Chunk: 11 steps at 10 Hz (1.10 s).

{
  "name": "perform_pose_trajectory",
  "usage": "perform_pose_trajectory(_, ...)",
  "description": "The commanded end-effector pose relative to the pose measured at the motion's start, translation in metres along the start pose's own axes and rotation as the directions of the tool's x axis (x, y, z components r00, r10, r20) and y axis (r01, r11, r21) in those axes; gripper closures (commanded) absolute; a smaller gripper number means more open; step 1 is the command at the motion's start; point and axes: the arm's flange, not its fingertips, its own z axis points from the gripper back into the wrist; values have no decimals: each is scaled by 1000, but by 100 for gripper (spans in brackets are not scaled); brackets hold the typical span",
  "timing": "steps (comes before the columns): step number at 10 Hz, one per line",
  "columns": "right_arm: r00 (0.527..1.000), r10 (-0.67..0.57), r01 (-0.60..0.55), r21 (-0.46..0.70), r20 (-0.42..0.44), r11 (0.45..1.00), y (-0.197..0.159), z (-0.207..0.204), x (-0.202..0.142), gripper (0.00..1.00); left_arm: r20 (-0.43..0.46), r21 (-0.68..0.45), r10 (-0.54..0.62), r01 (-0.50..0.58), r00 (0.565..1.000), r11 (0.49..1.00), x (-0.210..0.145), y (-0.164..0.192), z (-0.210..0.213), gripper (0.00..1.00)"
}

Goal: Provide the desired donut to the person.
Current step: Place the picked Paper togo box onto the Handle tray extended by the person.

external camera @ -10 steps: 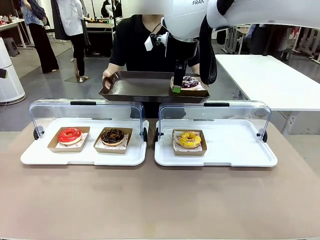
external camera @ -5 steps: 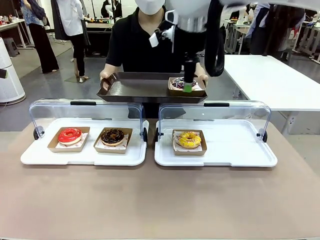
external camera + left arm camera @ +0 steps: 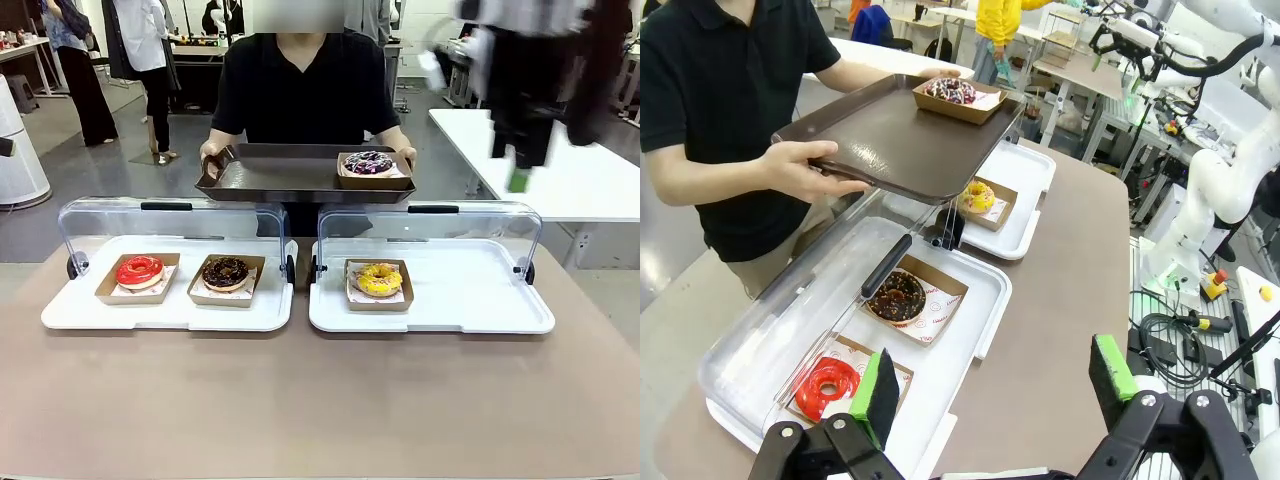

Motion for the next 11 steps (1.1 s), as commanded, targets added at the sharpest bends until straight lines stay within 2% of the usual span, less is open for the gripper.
perform_pose_trajectory(1,998,25,-22,-50,50,999,11,-48,-57,0,12,-6,-7,7,1000,1000,2,-1,1,0)
perform_pose_trajectory(2,997,12,-9,-49,78,999,13,-67,-85,0,12,-6,-7,7,1000,1000,2,-1,1,0)
perform_pose_trajectory(4,992,-35,36,-3,121,999,14,-87,-115,0,12,-6,-7,7,1000,1000,2,-1,1,0)
perform_pose_trajectory(6,994,-25,27,-17,106,999,9,-84,-110,0,12,-6,-7,7,1000,1000,2,-1,1,0)
perform_pose_trajectory(7,992,-50,49,11,113,999,14,-91,-123,0,12,-6,-7,7,1000,1000,2,-1,1,0)
perform_pose_trajectory(11,992,-50,49,11,113,999,14,-91,-123,0,12,-6,-7,7,1000,1000,2,-1,1,0)
